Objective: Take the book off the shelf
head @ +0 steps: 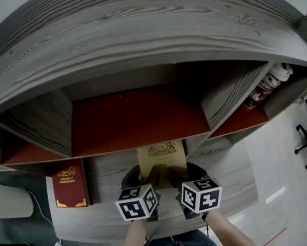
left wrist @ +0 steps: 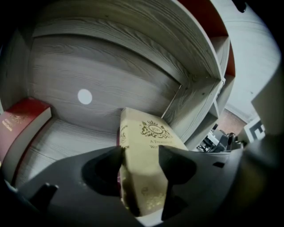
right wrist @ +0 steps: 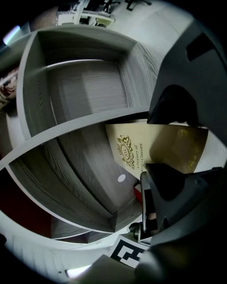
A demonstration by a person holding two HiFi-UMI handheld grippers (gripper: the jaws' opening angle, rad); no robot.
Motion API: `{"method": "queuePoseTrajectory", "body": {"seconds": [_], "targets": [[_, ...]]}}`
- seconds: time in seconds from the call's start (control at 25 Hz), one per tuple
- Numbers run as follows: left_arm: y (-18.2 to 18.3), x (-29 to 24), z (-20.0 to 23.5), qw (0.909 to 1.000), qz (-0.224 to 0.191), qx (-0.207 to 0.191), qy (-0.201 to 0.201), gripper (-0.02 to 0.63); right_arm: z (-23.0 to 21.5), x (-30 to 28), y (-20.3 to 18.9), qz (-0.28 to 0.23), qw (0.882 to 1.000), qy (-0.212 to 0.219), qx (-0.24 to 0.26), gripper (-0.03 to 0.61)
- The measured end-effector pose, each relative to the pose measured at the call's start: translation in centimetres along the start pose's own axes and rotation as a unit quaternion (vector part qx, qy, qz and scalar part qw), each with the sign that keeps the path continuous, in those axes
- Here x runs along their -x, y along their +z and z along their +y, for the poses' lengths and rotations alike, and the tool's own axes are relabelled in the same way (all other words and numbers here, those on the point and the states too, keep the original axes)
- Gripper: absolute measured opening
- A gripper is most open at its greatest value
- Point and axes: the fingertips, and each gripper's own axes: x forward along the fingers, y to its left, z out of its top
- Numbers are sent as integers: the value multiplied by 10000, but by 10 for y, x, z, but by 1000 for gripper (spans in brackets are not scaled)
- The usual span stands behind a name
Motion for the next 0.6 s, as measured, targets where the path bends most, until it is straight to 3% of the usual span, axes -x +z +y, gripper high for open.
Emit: {"method": "queuePoseTrajectory", "body": {"seconds": [0.6], "targets": [[-4, 56, 2, 9989, -423, -205, -32, 255, 40, 36, -11, -525, 9985, 73, 161, 278]]}}
